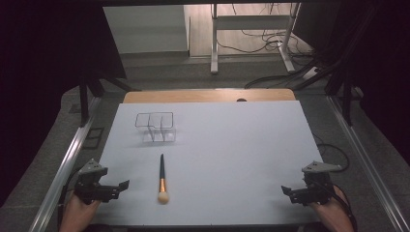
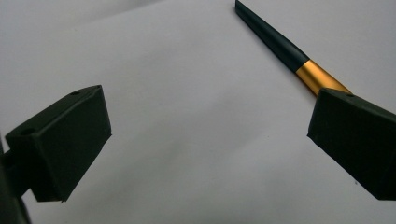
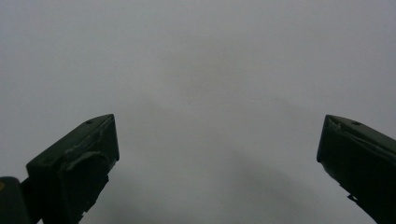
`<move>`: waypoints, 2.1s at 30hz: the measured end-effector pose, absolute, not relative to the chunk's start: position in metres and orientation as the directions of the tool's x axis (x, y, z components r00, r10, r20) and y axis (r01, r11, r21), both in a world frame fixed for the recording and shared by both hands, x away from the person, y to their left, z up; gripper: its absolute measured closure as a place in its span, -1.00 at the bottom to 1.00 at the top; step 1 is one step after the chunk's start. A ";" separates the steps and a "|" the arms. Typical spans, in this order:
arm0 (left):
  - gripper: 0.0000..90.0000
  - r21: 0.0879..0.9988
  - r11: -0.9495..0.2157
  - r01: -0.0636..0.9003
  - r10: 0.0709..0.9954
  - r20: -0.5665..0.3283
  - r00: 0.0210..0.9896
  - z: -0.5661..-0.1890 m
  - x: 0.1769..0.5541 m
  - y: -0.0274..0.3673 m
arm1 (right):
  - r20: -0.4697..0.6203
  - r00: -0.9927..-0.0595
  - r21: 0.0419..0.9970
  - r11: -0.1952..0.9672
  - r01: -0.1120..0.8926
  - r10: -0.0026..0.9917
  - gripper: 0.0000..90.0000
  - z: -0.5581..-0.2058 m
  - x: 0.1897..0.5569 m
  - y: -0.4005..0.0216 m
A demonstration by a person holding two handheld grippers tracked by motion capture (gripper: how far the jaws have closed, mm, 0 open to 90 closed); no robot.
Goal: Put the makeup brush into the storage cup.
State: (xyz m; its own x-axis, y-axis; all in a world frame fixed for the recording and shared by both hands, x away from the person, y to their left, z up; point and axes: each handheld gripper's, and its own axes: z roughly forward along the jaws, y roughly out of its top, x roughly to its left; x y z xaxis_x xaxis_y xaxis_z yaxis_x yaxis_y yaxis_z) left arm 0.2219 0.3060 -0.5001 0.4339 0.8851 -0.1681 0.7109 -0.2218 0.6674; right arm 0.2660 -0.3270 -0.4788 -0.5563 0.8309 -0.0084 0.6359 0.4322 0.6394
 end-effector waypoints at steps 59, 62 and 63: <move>-0.99 0.536 -0.416 0.735 0.828 -0.112 0.550 -0.488 0.274 0.252 | -0.010 -0.562 0.617 0.447 0.647 0.827 -1.00 -0.483 0.268 -0.324; -0.99 0.530 -0.427 0.733 0.825 -0.105 0.556 -0.487 0.277 0.248 | -0.008 -0.562 0.617 0.447 0.648 0.827 -1.00 -0.484 0.268 -0.324; -0.99 0.530 -0.427 0.733 0.825 -0.105 0.556 -0.487 0.277 0.248 | -0.008 -0.562 0.617 0.446 0.648 0.827 -1.00 -0.484 0.268 -0.324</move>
State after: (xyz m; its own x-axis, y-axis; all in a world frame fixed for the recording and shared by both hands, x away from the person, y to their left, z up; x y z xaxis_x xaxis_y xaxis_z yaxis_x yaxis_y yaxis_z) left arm 0.2773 0.2481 -0.4871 0.5556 0.8248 -0.1049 0.7332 -0.4265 0.5297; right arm 0.2683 -0.3245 -0.4835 -0.5621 0.8270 -0.0081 0.6480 0.4464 0.6171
